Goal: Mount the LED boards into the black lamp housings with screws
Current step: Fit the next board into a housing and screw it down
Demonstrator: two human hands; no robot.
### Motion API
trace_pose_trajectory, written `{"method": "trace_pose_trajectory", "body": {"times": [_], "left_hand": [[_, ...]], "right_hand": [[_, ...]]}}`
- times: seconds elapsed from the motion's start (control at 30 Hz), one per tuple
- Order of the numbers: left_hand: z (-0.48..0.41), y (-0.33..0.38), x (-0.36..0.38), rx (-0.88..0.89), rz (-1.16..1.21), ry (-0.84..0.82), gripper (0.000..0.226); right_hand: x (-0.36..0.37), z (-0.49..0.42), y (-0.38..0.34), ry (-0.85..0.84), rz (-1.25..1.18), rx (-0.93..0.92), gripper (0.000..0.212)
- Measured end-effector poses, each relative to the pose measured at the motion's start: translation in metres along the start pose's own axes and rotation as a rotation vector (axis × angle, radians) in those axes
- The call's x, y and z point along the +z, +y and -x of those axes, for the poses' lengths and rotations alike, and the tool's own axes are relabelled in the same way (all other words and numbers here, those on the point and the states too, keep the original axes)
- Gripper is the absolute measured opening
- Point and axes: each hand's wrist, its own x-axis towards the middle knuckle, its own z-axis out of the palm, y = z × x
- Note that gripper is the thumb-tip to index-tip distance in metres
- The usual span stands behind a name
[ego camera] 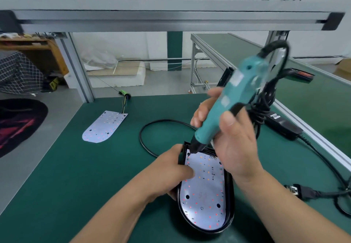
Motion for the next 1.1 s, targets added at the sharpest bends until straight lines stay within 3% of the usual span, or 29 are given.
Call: {"method": "trace_pose_trajectory", "body": {"times": [0.1, 0.17, 0.23, 0.33, 0.43, 0.53, 0.67, 0.8, 0.9, 1.0, 1.1], "left_hand": [[0.001, 0.001, 0.000, -0.001, 0.009, 0.012, 0.044], [0.002, 0.000, -0.002, -0.002, 0.015, 0.033, 0.041], [0.002, 0.000, -0.003, 0.002, 0.018, 0.043, 0.038], [0.002, 0.000, -0.006, 0.040, 0.016, 0.072, 0.035], [0.002, 0.001, -0.012, 0.088, 0.032, 0.131, 0.036], [0.000, 0.000, -0.017, 0.131, 0.029, 0.162, 0.036], [-0.003, -0.003, -0.017, 0.056, -0.029, 0.222, 0.020], [-0.006, -0.006, -0.022, 0.029, -0.138, 0.307, 0.023], [-0.008, -0.008, -0.026, 0.055, -0.177, 0.318, 0.018], [-0.011, -0.012, -0.032, 0.056, -0.219, 0.288, 0.022], [-0.010, -0.011, -0.043, 0.071, -0.254, 0.279, 0.027]], "right_hand": [[-0.018, -0.008, -0.014, 0.146, -0.033, -0.045, 0.051], [-0.040, -0.008, -0.020, 0.324, 0.061, 0.017, 0.036], [-0.068, -0.007, -0.023, 0.488, 0.268, 0.155, 0.020], [-0.114, -0.009, -0.021, 0.586, 0.592, 0.452, 0.029], [-0.146, -0.004, -0.018, 0.431, 0.996, 0.713, 0.033], [-0.157, 0.000, -0.013, 0.245, 1.267, 0.822, 0.036], [-0.160, -0.002, -0.008, 0.071, 1.456, 0.906, 0.045], [-0.162, 0.000, -0.004, 0.046, 1.502, 0.933, 0.044], [-0.154, -0.001, -0.004, 0.091, 1.601, 0.791, 0.035], [-0.129, -0.004, 0.002, 0.206, 1.533, 0.294, 0.025], [-0.089, -0.011, 0.018, -0.056, 1.363, 0.107, 0.024]]}}
